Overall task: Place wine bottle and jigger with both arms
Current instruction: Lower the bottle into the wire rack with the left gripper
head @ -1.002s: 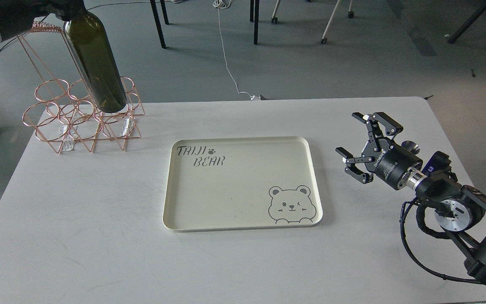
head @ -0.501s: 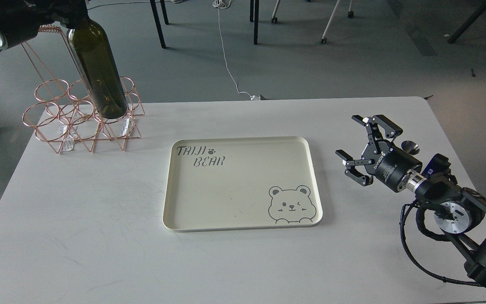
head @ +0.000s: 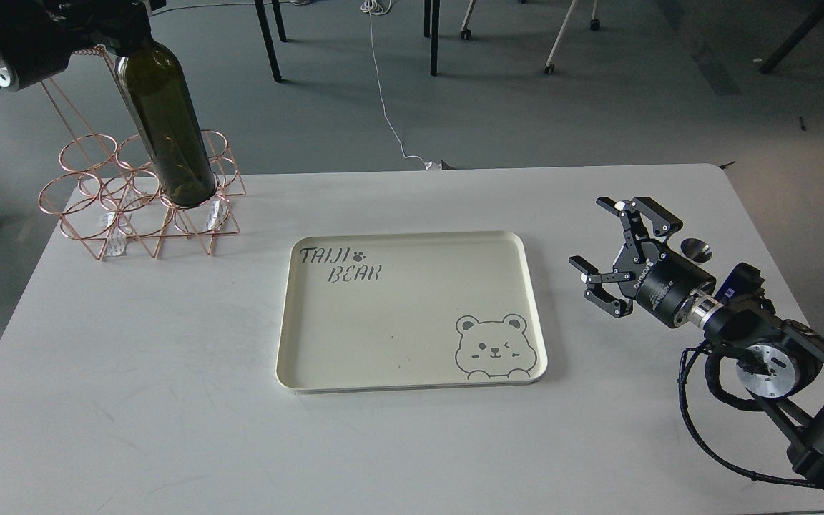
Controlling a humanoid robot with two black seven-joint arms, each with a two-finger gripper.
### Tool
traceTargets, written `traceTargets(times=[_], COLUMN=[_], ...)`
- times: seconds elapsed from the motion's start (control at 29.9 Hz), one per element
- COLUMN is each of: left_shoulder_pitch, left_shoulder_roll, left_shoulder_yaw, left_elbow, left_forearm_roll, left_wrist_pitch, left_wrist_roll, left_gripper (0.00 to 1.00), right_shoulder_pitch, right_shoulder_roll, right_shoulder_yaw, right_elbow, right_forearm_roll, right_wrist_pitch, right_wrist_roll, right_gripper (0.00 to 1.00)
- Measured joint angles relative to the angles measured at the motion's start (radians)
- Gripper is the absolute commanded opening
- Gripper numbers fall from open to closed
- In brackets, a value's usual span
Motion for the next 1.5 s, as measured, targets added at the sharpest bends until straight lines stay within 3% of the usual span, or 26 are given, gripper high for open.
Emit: traceTargets(times=[1.5], left_shoulder_pitch=[0.095], left_shoulder_roll=[-0.049], left_shoulder_yaw=[0.027], left_elbow=[0.079], left_forearm_roll=[-0.001], left_wrist_pitch=[0.074], left_wrist_roll=[0.0], left_gripper=[0.3], right_shoulder_pitch=[-0.01], right_shoulder_roll=[0.007], right_shoulder_yaw=[0.0], right_elbow=[0.007], right_forearm_roll=[0.0], right_wrist_pitch=[0.0], right_wrist_roll=[0.0], right_gripper=[0.99])
